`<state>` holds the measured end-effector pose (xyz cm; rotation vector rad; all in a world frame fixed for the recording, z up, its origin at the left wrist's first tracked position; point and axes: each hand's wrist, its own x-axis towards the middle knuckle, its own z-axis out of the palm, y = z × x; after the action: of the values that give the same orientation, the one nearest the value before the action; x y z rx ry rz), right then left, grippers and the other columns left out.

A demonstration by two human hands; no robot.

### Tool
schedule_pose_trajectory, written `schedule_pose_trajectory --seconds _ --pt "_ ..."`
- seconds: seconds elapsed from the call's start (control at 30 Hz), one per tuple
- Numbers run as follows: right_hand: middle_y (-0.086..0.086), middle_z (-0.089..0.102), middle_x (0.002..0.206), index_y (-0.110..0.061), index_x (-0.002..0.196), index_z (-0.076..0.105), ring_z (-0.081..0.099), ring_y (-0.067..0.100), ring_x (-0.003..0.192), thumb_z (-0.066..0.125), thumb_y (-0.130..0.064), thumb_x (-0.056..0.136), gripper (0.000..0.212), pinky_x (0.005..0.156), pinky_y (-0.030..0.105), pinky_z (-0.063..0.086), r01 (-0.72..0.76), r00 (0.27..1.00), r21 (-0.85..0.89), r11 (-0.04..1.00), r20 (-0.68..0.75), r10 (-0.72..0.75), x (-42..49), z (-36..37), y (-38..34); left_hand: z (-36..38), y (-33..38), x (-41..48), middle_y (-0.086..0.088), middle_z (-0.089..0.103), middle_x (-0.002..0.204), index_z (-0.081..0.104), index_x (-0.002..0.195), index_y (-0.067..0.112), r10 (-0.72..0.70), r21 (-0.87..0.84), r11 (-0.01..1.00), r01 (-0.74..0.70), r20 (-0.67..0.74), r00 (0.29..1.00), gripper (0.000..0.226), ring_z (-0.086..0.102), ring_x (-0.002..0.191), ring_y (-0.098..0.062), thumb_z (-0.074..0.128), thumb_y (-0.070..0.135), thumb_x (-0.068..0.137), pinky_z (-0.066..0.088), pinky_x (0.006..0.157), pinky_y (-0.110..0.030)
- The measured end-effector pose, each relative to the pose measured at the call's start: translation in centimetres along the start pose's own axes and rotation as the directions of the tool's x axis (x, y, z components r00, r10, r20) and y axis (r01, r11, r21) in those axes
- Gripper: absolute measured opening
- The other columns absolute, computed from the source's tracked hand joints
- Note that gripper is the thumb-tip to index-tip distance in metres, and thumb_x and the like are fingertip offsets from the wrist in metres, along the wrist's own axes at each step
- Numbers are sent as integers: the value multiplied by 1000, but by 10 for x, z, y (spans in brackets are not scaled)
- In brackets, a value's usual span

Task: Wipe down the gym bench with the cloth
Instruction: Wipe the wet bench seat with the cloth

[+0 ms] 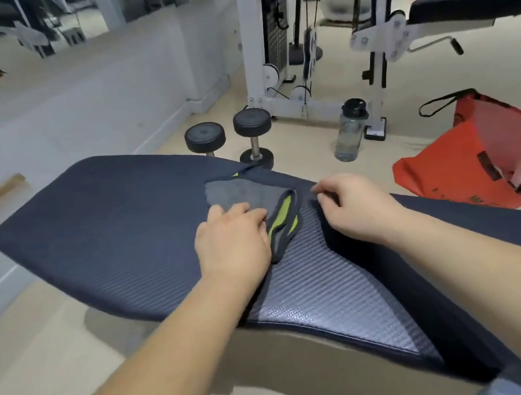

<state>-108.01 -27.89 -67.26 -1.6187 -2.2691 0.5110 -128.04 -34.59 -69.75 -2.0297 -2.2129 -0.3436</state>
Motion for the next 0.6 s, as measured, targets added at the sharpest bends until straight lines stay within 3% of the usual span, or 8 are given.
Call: schedule_pose_trajectory --seconds 0.1,0.17,0.27,0.33,0.43,0.5,0.53,0.6 --pt "3 70 131 -20 123 72 62 26 124 48 -24 99 34 108 43 48 -9 998 -21 1000 55 10 -6 -4 4 -7 39 -34 7 72 107 76 96 29 -35 -21 999 33 -55 998 23 53 91 -28 52 31 93 37 64 -36" --pt "0 71 128 -23 119 72 63 26 121 47 -33 94 37 104 45 51 -17 999 -37 999 40 18 -10 -7 -1 -6 52 -66 8 73 105 75 91 31 146 -78 985 -155 -114 983 23 53 82 -28 52 35 89 40 61 -35" --pt "-2 71 120 -27 115 72 65 26 114 45 -41 90 39 97 46 54 23 999 -51 998 33 -21 -14 -6 -20 -8 17 -91 16 71 125 74 109 42 465 -233 843 -484 -137 875 26 55 86 -22 54 42 93 46 69 -33" --pt "-3 70 118 -28 115 71 64 25 112 49 -40 93 33 96 45 54 72 996 -78 994 60 -68 -16 -1 -35 -10 -27 -88 20 68 130 73 114 44 507 -212 829 -518 -109 855 26 57 89 -20 56 44 95 49 72 -34" --pt "-6 66 111 -30 114 71 63 21 109 52 -41 96 28 93 42 54 146 986 -98 984 101 -136 -20 10 -58 -14 -93 -81 18 70 128 74 113 43 130 -106 984 -144 -130 983 27 57 92 -24 56 41 94 55 78 -39" --pt "-6 65 112 -29 118 70 61 20 112 53 -42 97 30 95 42 53 170 977 -85 982 142 -157 -23 17 -69 -22 -111 -81 14 71 127 76 113 38 -234 -107 969 222 -128 964 26 56 98 -30 57 35 95 55 81 -40" --pt "-6 65 115 -28 121 69 61 20 114 54 -42 97 31 97 41 52 179 974 -84 980 159 -164 -22 20 -74 -25 -108 -83 12 71 124 76 111 35 -334 -75 942 327 -123 934 25 54 99 -32 56 33 96 55 79 -40" --pt "-6 65 121 -26 125 68 60 20 120 55 -42 98 34 100 41 51 191 970 -85 978 167 -175 -18 25 -84 -25 -92 -92 10 71 116 75 105 31 -308 -12 951 309 -128 943 24 52 94 -31 53 31 95 54 70 -38"
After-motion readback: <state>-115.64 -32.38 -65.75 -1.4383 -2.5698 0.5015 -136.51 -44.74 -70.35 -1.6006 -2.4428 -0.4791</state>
